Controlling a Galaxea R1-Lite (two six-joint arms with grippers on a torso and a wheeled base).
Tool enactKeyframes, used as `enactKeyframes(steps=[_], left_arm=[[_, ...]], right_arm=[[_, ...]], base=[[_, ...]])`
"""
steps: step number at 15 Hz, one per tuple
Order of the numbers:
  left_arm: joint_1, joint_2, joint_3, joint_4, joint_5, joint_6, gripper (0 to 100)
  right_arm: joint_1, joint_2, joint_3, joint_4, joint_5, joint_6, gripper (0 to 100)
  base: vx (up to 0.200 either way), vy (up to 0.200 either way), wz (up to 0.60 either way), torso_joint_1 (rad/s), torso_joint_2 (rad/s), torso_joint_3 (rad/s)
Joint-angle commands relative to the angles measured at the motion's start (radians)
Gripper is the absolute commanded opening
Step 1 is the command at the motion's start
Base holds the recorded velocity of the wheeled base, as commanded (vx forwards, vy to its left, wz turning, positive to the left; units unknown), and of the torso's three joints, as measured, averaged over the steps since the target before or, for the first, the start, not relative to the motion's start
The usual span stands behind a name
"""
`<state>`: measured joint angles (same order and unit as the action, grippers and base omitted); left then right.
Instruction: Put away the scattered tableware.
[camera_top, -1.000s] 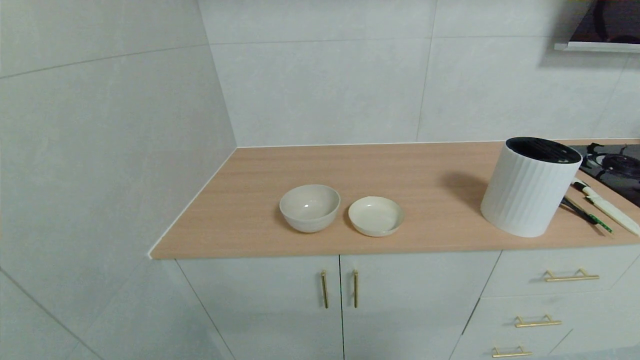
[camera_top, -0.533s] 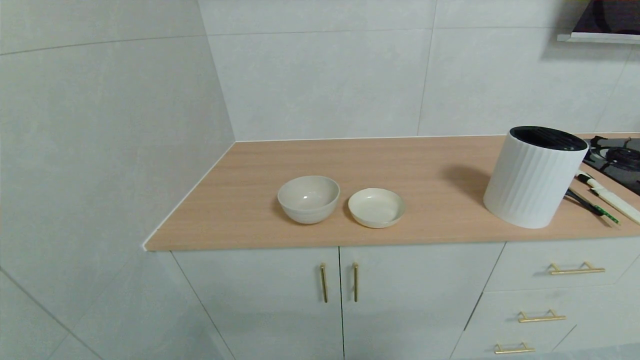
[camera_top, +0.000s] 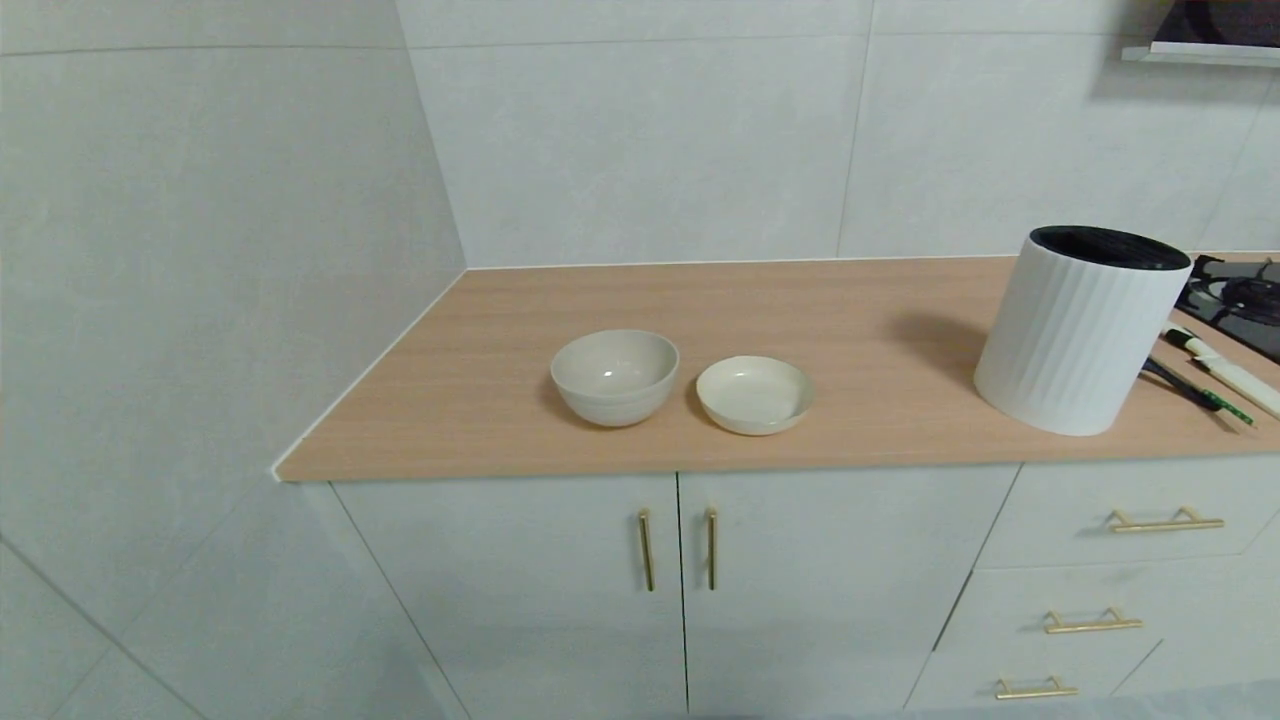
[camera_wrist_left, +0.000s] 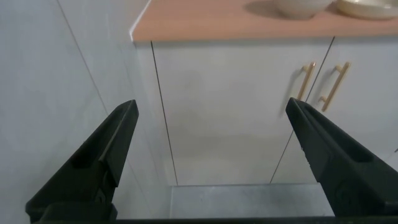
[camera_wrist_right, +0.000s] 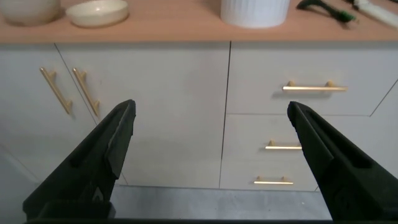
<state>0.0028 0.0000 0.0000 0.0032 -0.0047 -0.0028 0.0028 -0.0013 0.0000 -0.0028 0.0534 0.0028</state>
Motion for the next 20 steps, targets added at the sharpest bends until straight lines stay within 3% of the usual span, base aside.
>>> enactKeyframes(steps=[1,20], left_arm=[[0.0,0.0,0.0,0.0,0.0,0.0,100],[0.0,0.0,0.0,0.0,0.0,0.0,100]], right_arm=[[0.0,0.001,0.0,0.0,0.0,0.0,100],[0.0,0.001,0.0,0.0,0.0,0.0,100]], base=[[0.0,0.0,0.0,-0.212,0.51,0.29],[0.0,0.0,0.0,-0.161,0.46,0.3]])
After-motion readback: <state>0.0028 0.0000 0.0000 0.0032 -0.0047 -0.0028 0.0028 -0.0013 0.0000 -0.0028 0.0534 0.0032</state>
